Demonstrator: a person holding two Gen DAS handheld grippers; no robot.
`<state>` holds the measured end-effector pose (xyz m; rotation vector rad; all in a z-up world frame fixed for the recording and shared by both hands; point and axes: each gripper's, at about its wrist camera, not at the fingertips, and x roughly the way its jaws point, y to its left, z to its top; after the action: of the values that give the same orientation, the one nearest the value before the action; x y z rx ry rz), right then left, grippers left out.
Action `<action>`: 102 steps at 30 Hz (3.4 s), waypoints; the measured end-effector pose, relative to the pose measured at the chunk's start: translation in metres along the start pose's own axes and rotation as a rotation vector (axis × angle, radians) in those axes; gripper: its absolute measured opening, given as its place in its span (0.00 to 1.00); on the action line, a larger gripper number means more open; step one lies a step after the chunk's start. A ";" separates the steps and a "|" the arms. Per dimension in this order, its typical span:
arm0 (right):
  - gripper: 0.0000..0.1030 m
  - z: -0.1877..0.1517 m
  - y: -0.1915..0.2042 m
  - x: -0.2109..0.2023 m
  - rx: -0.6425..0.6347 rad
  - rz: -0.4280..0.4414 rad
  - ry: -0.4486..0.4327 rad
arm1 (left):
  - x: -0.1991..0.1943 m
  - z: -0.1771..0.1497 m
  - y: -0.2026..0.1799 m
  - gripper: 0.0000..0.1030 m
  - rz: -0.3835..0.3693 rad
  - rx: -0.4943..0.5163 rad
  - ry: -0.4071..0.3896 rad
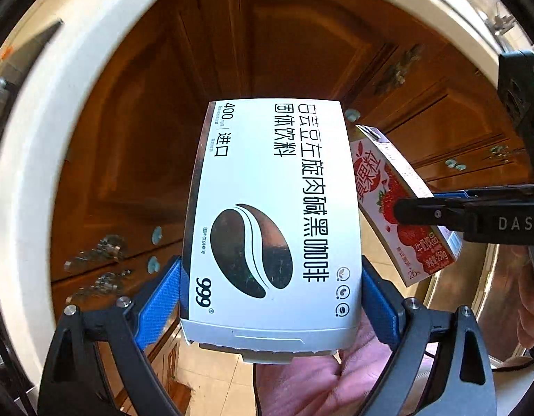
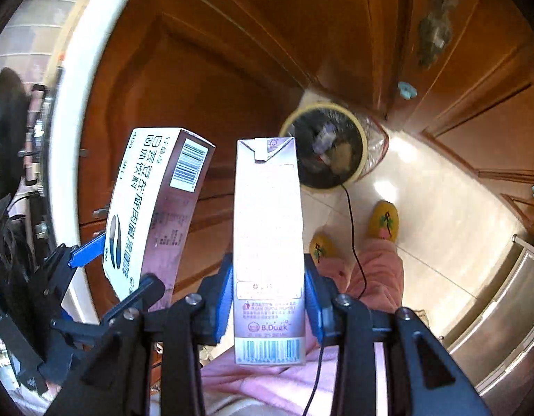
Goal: Collect trash
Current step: 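Open the left tool over the bin while the right tool releases the carton, then raise both open tools from the bin back toward the counter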
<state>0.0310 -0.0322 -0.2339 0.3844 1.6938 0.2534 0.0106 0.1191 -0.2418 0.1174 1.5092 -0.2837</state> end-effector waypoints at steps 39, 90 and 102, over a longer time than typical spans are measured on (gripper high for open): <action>0.36 0.103 -0.112 0.255 0.084 -0.205 0.181 | 0.337 0.049 0.025 0.90 0.084 -0.032 0.234; 0.51 -0.004 0.009 -0.096 -0.125 -0.338 -0.326 | -0.018 0.043 -0.039 0.97 -0.159 0.021 -0.107; 0.51 -0.030 0.020 -0.285 -0.065 -0.455 -0.637 | -0.160 0.107 -0.119 0.97 -0.183 0.142 -0.422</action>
<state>0.0396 -0.1242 0.0379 0.0112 1.0975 -0.1430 0.0776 -0.0047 -0.0648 0.0284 1.0808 -0.5291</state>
